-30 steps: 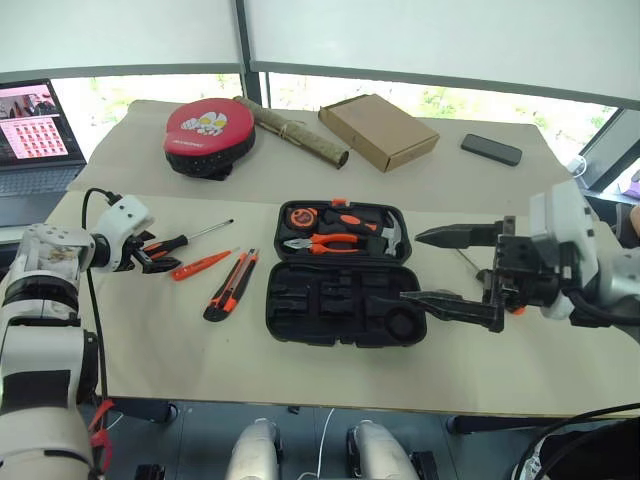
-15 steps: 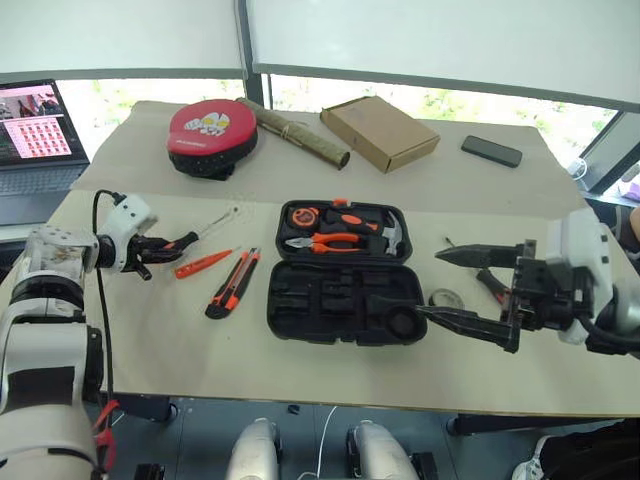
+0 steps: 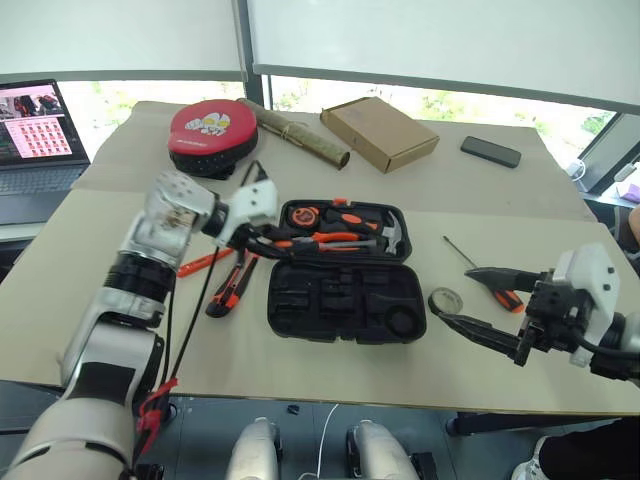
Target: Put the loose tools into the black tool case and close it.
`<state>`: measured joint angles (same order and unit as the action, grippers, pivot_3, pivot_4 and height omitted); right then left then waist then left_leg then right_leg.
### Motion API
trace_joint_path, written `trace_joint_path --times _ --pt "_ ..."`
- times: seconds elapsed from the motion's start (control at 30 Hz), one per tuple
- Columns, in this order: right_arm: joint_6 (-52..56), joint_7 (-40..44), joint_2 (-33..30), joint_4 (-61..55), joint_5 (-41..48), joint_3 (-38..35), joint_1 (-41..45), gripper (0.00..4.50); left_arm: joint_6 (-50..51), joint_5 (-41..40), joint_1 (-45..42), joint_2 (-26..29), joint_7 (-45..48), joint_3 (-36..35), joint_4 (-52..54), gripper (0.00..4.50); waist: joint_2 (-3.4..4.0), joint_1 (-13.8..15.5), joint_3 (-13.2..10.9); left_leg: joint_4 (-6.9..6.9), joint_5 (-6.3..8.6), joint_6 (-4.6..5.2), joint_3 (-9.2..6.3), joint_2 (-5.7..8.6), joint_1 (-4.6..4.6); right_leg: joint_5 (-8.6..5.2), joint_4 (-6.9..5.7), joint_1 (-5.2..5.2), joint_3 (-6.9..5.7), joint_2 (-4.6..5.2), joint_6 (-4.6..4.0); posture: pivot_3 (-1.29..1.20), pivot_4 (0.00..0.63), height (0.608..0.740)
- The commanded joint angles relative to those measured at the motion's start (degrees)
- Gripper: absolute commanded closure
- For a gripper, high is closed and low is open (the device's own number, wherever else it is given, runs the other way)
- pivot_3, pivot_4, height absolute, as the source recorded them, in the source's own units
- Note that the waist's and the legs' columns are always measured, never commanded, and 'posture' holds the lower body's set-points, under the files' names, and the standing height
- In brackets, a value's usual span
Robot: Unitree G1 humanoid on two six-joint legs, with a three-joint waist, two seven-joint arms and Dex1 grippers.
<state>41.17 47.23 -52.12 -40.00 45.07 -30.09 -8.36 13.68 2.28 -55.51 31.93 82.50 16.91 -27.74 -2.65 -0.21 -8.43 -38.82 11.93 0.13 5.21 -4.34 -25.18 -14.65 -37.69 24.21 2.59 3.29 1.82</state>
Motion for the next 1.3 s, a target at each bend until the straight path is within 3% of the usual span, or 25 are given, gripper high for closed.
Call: trace_joint_path --times 0.03,0.37,0.87,0.9,1.1,1.17,1.3 --pt "-1.5 -1.0 0.5 -1.7 -0.4 -1.7 -0.4 0.0 0.2 1.2 -0.4 -1.9 -2.8 1.6 4.0 3.62 0.0 0.1 0.0 -0.01 0.0 0.0 -0.02 0.03 0.0 -0.01 0.01 -0.01 0.0 0.02 0.02 0.0 0.15 0.74" --pt "-1.4 -3.8 1.8 -2.6 -0.9 -1.0 0.1 0.0 -1.5 5.4 0.9 -3.2 -5.6 7.0 3.8 3.62 0.02 0.4 0.0 -0.01 0.0 0.0 -0.08 0.07 0.0 -0.01 0.02 -0.04 0.0 0.04 0.02 0.0 0.15 0.74" --pt "-1.1 -6.5 2.7 -4.3 -0.2 0.3 0.4 0.0 -5.0 6.5 -1.5 -5.2 -5.4 7.3 -2.4 3.62 0.02 0.9 0.0 -0.04 0.0 0.0 -0.13 0.12 0.0 -0.02 0.03 -0.09 0.0 0.07 0.02 0.0 0.15 0.74" --pt "-1.0 -6.6 2.7 -4.4 -0.1 0.4 0.4 0.0 -4.0 5.8 -1.4 -5.1 -4.3 7.2 -1.4 2.62 0.02 0.9 0.0 -0.05 0.0 0.01 -0.14 0.14 0.0 -0.02 0.03 -0.1 0.0 0.08 0.03 0.0 0.15 0.74" --pt "-0.9 -6.8 2.7 -4.5 0.2 0.7 0.7 0.0 0.0 3.6 -2.7 -4.0 -3.6 4.4 4.1 0.49 0.02 0.9 0.0 -0.05 -0.01 0.0 -0.18 0.16 -0.03 -0.03 0.02 -0.08 -0.01 0.1 0.04 0.0 0.15 0.74" --pt "-0.9 -6.8 2.7 -4.5 0.2 0.8 0.7 0.0 1.5 2.1 -2.9 -3.4 -2.6 3.6 5.9 0.49 0.03 0.9 0.0 -0.04 -0.01 0.0 -0.19 0.16 -0.03 -0.03 0.02 -0.08 -0.01 0.09 0.05 0.0 0.15 0.74" --pt "-1.0 -7.0 2.7 -4.4 0.1 1.4 1.1 0.0 1.8 1.4 -2.3 -2.7 -1.7 3.6 7.7 1.71 0.03 0.8 0.0 -0.04 -0.01 0.01 -0.2 0.16 -0.02 -0.03 0.02 -0.08 -0.01 0.09 0.05 0.0 0.15 0.74"
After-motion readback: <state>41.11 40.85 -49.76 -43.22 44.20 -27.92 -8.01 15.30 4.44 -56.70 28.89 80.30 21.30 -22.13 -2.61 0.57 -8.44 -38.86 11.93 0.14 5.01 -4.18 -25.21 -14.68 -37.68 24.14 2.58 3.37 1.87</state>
